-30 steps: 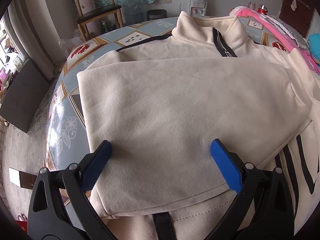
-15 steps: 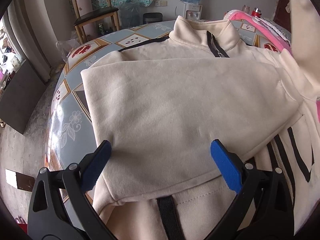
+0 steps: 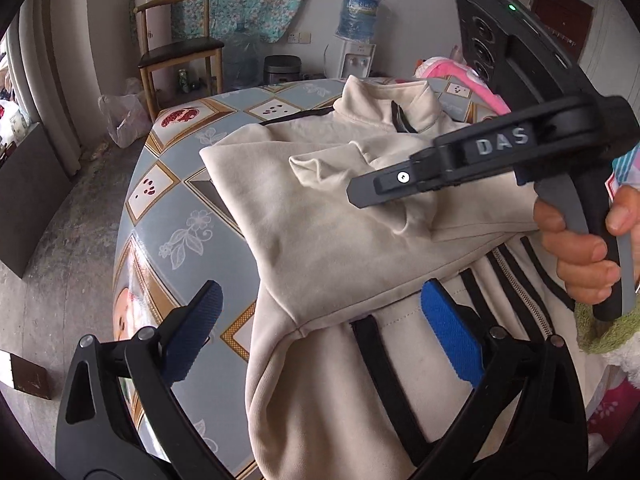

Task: Fold large clothes

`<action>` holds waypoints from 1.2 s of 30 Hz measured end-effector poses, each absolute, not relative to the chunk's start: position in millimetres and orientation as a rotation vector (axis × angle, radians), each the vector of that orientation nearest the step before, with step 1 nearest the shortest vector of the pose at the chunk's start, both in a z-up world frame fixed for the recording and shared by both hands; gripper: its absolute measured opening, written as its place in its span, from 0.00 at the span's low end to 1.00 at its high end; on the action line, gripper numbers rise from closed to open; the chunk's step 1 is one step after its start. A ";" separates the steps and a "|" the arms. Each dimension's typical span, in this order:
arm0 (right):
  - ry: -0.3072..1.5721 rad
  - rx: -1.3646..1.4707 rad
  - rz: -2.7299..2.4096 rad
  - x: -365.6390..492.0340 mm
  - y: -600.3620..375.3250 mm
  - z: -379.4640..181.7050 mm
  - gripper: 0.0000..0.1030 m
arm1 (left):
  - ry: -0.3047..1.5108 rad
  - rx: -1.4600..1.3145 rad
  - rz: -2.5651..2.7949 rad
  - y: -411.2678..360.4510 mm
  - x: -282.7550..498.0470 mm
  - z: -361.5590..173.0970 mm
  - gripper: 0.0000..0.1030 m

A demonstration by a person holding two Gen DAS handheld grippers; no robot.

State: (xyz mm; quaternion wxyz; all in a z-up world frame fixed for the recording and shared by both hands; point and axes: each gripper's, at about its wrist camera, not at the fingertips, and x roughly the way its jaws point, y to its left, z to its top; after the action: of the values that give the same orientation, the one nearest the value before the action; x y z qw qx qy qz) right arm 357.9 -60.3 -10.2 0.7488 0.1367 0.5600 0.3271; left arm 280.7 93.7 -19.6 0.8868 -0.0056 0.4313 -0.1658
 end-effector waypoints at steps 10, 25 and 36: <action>1.012 0.388 0.463 347.4 -233.8 51.0 0.55 | 0.962 -0.086 -0.306 59.9 357.2 -24.3 0.64; 0.993 0.500 0.174 323.5 -370.0 4.4 0.55 | 0.905 -0.020 -0.113 49.7 364.6 14.7 0.01; 1.102 0.406 0.044 361.5 -380.1 -24.6 0.49 | 0.970 -0.085 0.036 94.0 335.9 -12.6 0.02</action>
State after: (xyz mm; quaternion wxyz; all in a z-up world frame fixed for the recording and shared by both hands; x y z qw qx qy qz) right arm 361.5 -380.1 -24.6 0.8324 0.1917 0.5196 0.0208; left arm 335.9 94.0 -12.6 0.8837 -0.0408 0.4660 0.0175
